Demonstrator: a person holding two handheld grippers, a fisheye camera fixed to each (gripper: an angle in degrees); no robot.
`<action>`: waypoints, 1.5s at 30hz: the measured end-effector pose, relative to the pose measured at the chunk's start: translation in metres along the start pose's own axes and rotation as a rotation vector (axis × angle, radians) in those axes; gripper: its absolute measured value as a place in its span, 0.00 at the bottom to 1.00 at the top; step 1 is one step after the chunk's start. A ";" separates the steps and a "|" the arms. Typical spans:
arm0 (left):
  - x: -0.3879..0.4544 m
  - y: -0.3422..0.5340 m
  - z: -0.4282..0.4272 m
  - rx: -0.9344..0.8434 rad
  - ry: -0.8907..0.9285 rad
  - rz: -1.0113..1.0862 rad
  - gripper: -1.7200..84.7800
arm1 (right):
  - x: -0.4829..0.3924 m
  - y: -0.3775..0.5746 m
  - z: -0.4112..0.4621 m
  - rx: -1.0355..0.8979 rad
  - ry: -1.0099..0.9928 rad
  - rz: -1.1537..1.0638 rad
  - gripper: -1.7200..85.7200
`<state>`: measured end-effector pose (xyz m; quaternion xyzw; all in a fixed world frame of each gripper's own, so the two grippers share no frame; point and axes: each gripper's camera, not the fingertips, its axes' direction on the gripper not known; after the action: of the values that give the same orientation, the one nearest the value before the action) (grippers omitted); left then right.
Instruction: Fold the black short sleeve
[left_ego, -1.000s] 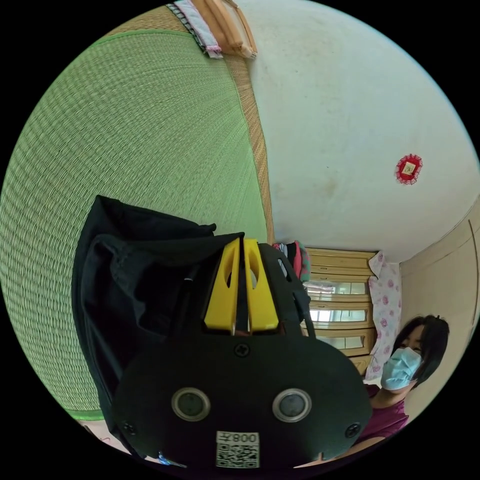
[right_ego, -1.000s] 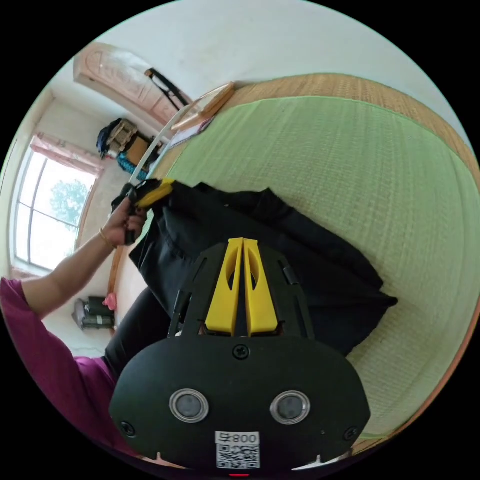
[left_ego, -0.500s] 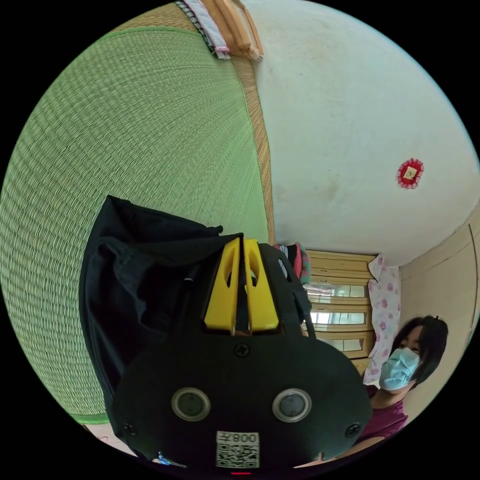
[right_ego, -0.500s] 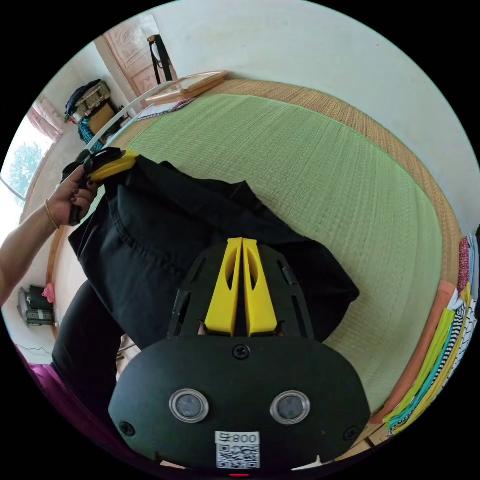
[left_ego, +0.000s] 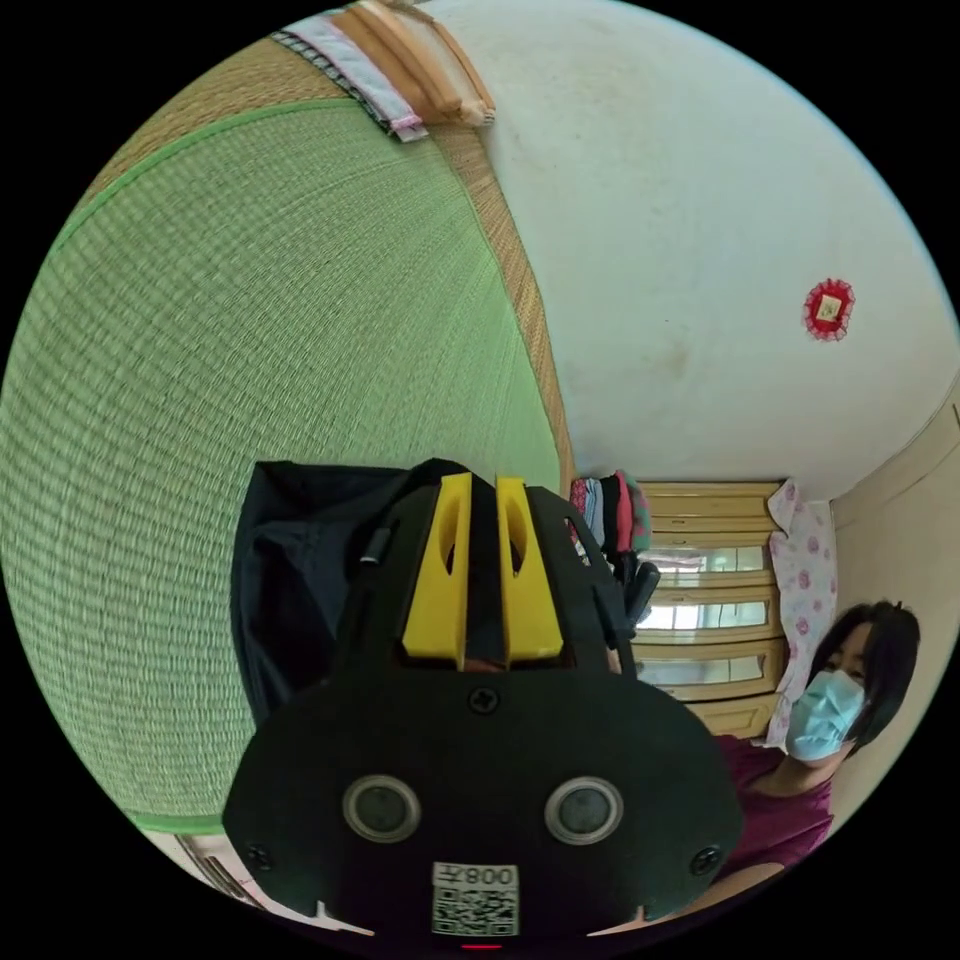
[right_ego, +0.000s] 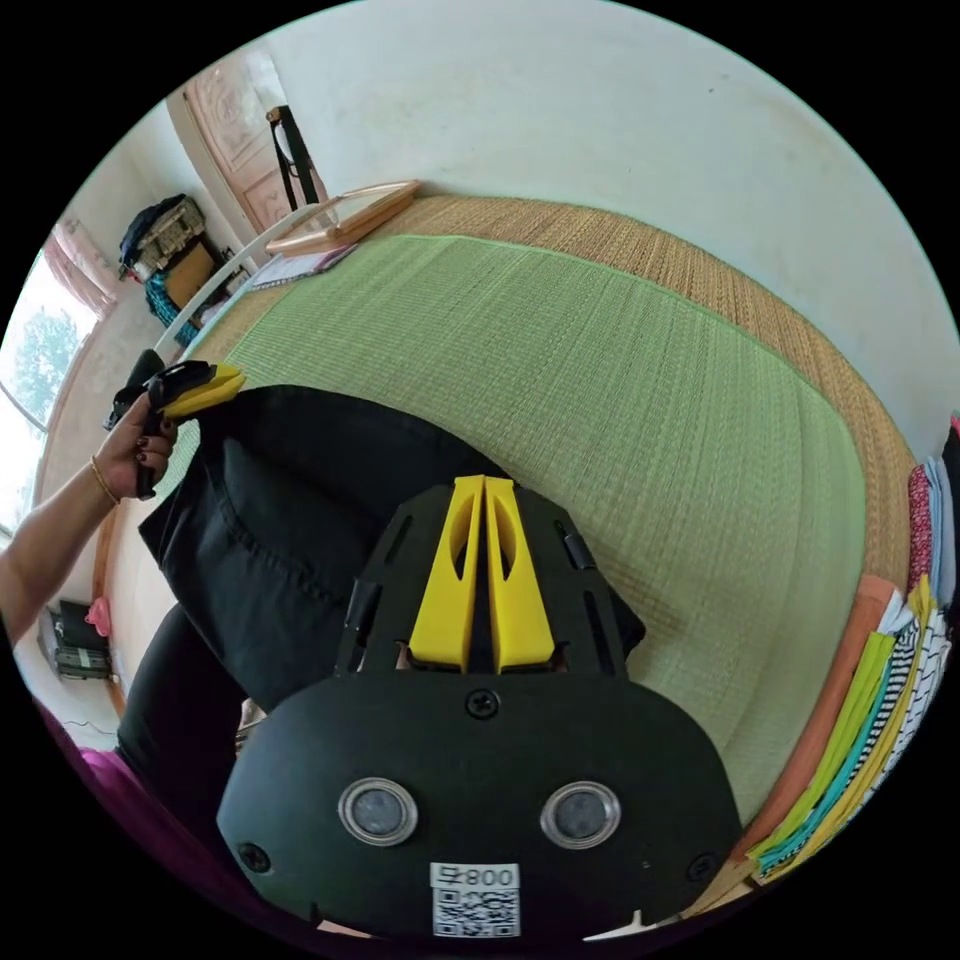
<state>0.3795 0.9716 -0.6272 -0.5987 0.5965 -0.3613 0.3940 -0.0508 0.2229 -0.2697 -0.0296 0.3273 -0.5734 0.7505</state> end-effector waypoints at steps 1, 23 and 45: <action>0.001 0.005 -0.003 -0.004 -0.014 0.010 0.08 | 0.006 0.012 -0.003 0.005 -0.030 0.012 0.02; -0.027 0.064 -0.011 -0.011 -0.172 -0.114 0.06 | 0.126 0.115 0.035 -0.023 -0.359 0.349 0.07; -0.045 0.004 -0.005 0.108 0.049 -0.152 0.05 | 0.211 0.085 0.093 0.027 -0.592 0.463 0.03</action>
<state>0.3717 1.0164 -0.6267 -0.6110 0.5385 -0.4365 0.3824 0.0969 0.0353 -0.3288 -0.1093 0.0866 -0.3596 0.9226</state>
